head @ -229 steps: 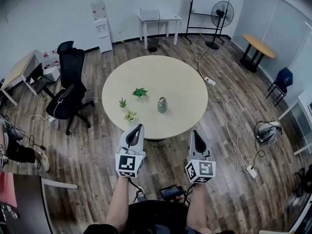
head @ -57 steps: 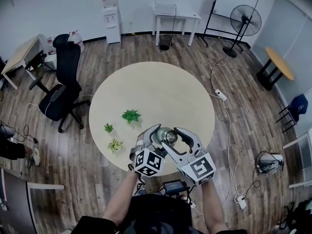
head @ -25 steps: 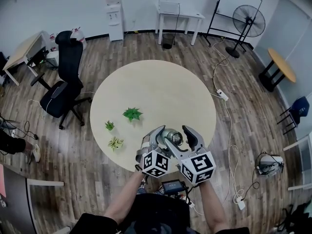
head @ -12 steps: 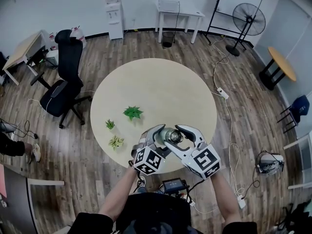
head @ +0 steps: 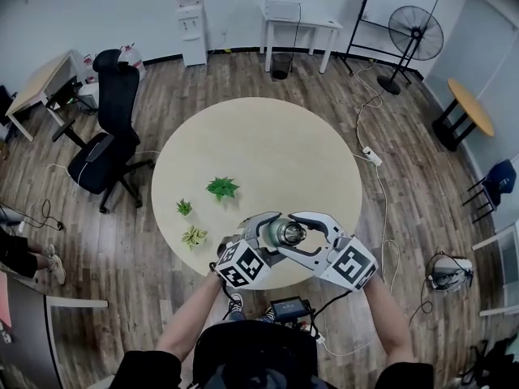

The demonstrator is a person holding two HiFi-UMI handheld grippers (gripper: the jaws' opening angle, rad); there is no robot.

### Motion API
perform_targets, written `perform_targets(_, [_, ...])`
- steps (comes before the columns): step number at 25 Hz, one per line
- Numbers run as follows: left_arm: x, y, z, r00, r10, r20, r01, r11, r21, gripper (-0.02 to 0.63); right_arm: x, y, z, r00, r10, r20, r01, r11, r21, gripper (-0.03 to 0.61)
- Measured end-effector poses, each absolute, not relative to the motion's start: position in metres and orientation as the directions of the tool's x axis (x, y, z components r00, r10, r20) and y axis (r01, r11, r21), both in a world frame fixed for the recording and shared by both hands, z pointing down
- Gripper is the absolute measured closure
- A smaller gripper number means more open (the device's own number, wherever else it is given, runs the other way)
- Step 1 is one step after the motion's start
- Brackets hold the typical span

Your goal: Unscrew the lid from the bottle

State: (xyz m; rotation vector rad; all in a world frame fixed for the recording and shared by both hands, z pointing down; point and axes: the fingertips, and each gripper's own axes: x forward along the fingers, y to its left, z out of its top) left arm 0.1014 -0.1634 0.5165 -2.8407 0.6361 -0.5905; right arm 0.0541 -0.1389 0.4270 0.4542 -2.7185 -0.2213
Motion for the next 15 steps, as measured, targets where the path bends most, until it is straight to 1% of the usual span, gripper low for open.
perform_targets(2, [0.102,-0.166,0.52,0.818,-0.459,0.347,-0.388,-0.885,-0.255,0.233,0.054,-0.142,0.427,-0.881,-0.364,0.303,-0.326,0.93,0.168,0.295])
perform_targets(3, [0.103,-0.168,0.522,0.81,-0.47,0.352,-0.397,-0.88,-0.261,0.233,0.054,-0.145,0.425,-0.882,-0.376,0.285,-0.347,0.926,0.145,0.251])
perform_targets(4, [0.103,-0.17,0.525,0.802,-0.48,0.356,-0.407,-0.875,-0.263,0.233,0.054,-0.147,0.424,-0.879,-0.393,0.271,-0.372,0.919,0.129,0.222])
perform_targets(5, [0.103,-0.172,0.528,0.793,-0.493,0.359,-0.42,-0.868,-0.263,0.233,0.055,-0.15,0.423,-0.868,-0.42,0.265,-0.402,0.907,0.121,0.212])
perform_targets(8, [0.101,-0.181,0.535,0.753,-0.55,0.36,-0.481,-0.834,-0.269,0.233,0.064,-0.163,0.425,-0.798,-0.551,0.243,-0.543,0.833,0.106,0.21])
perform_targets(10, [0.099,-0.188,0.538,0.712,-0.605,0.357,-0.529,-0.796,-0.294,0.233,0.074,-0.172,0.426,-0.723,-0.656,0.219,-0.665,0.746,0.039,0.242])
perform_targets(11, [0.098,-0.191,0.54,0.687,-0.633,0.357,-0.552,-0.774,-0.311,0.233,0.079,-0.176,0.428,-0.685,-0.697,0.214,-0.715,0.699,-0.009,0.239])
perform_targets(13, [0.097,-0.198,0.542,0.637,-0.685,0.355,-0.594,-0.729,-0.34,0.233,0.083,-0.181,0.434,-0.628,-0.746,0.22,-0.775,0.624,-0.098,0.241])
perform_targets(15, [0.095,-0.202,0.543,0.592,-0.727,0.347,-0.634,-0.686,-0.356,0.233,0.084,-0.184,0.443,-0.587,-0.771,0.247,-0.809,0.57,-0.143,0.221])
